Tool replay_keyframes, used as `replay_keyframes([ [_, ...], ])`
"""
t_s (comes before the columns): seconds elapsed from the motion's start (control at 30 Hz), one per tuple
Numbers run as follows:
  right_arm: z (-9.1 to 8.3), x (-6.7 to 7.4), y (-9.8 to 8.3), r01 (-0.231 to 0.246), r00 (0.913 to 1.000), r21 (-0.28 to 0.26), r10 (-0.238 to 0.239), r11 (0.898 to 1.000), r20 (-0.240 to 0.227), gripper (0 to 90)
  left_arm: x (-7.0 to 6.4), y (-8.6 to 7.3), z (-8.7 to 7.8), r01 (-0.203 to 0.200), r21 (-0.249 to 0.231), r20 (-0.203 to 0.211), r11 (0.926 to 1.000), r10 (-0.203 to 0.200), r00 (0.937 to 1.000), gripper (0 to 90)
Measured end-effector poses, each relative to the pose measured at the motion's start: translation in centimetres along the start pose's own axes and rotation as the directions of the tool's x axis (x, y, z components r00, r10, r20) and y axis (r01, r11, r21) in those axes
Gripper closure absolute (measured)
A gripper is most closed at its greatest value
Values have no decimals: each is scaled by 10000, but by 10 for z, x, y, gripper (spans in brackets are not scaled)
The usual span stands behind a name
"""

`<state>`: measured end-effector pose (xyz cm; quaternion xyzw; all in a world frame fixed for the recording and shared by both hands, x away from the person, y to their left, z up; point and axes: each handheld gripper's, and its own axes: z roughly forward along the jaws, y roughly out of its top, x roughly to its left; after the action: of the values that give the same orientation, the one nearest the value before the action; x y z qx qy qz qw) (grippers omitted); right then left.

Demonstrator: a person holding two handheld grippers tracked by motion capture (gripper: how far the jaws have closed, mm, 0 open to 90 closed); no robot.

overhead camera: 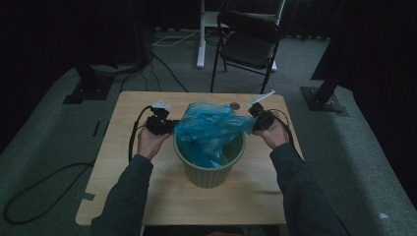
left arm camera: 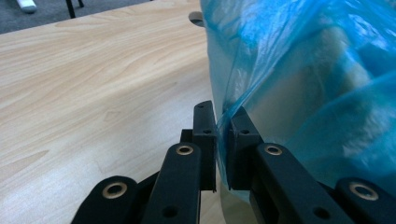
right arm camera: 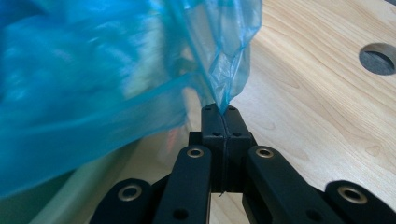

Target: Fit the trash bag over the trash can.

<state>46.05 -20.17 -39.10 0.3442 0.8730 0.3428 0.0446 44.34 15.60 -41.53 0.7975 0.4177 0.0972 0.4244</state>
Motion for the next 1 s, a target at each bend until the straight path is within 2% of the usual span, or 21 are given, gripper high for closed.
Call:
replay_keyframes([
  [0.1, 6, -5, 0, -280, 9996, 214, 279, 9994, 45, 900, 0, 2, 0, 90, -170, 62, 9998, -89, 9999, 844],
  [0.23, 13, -8, -2, -553, 9983, 713, 538, 9959, 224, 900, -3, 6, 0, -87, -210, 16, 9997, 87, 10000, 844],
  [0.4, 14, -8, -8, -491, 9984, 937, 463, 9944, 315, 900, -2, 2, 3, -161, 0, -103, 9999, 161, 9998, 876],
  [0.5, 5, -7, -13, -358, 9991, 696, 340, 9969, 263, 900, 4, -8, 0, 102, -6, -12, 9999, -102, 9999, 876],
  [0.63, -2, -4, -17, -222, 9997, 577, 215, 9981, 121, 900, 5, -12, -6, 162, -103, 94, 9998, -161, 9998, 873],
  [0.77, -9, 2, -21, -31, 10000, 421, 32, 9991, -15, 900, 2, -14, -15, 117, -404, 140, 9991, -111, 9998, 769],
  [0.83, -15, 4, -20, 95, 9999, 237, -94, 9997, -36, 853, 1, -14, -21, 139, -582, 95, 9982, -134, 9999, 725],
  [1.0, -33, 5, -20, 302, 9991, -409, -290, 9987, 293, 731, 4, -14, -34, 290, -1091, 32, 9936, -288, 9996, 623],
])
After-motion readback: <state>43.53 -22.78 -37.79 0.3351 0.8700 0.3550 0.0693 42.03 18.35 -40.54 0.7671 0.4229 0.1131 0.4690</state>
